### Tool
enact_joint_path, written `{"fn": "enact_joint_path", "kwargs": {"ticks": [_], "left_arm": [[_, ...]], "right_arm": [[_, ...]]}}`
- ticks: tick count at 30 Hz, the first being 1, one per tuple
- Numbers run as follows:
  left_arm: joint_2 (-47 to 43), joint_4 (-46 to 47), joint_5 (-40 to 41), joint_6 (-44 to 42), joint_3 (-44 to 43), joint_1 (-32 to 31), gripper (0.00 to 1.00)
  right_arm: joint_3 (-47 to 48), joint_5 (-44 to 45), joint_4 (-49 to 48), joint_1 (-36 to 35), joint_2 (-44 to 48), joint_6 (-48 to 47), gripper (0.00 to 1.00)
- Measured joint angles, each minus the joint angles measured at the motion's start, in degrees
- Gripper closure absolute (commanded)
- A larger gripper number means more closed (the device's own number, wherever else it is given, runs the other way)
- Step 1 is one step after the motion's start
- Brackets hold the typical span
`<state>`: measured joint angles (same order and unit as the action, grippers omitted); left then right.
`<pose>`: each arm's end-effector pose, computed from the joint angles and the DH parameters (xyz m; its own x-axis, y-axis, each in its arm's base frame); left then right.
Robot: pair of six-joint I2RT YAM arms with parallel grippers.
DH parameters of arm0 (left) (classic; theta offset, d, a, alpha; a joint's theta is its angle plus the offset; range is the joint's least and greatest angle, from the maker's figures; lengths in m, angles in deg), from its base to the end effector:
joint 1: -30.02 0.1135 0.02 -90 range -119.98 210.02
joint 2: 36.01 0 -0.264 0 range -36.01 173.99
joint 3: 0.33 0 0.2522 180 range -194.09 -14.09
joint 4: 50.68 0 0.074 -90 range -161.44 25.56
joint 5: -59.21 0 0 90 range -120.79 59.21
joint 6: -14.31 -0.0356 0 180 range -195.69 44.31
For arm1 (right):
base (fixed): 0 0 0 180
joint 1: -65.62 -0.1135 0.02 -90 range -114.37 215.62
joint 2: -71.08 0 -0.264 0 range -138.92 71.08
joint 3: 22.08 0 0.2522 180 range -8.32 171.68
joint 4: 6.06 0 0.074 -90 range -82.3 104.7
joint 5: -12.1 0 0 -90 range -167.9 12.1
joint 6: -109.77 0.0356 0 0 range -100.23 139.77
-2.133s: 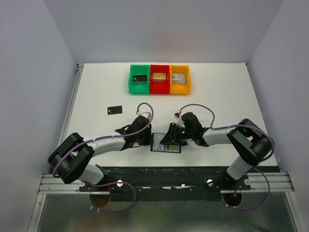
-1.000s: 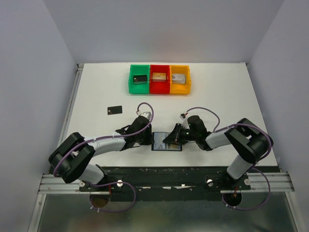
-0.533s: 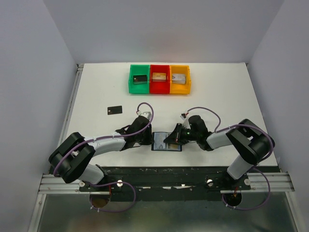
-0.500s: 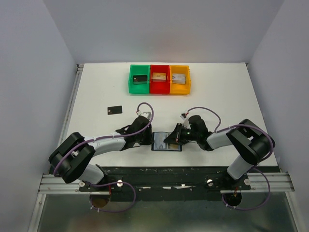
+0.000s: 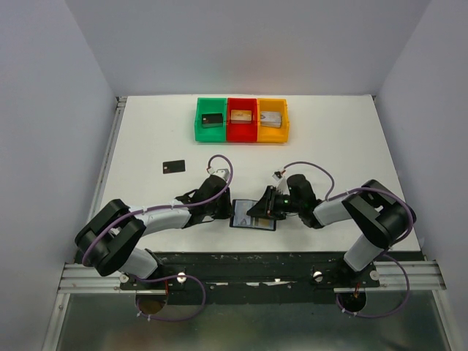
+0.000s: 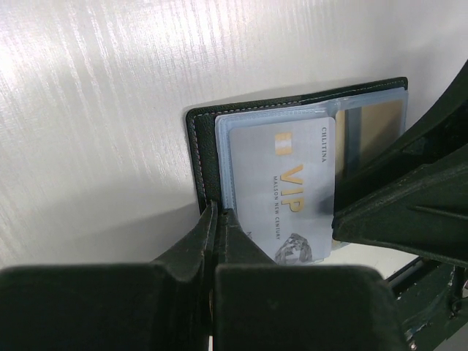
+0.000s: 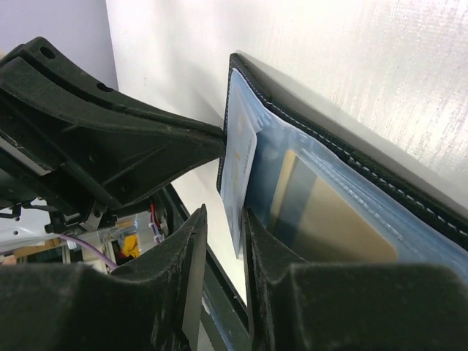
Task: Take the credit cards out of the card holder
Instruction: Remove the credit card from the card holder.
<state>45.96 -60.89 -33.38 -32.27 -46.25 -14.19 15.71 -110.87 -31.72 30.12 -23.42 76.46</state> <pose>0.1872 -0.1844 0.1473 -0.8703 -0.1113 -0.4797 0.1663 0.8505 -0.4989 0.2070 0.1715 0.1123 -0.9550 0.1801 -0.2359 -0.1251 0.4767 0.8701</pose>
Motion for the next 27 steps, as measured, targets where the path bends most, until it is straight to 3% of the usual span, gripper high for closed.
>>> {"fn": "enact_joint_path", "kwargs": {"ticks": [27], "left_arm": [[1.5,5.3,-1.4,2.2,1.1,0.0,1.00]], "right_arm": [[2.2,-2.6,-3.4,0.3,-6.3,1.8,0.66]]}}
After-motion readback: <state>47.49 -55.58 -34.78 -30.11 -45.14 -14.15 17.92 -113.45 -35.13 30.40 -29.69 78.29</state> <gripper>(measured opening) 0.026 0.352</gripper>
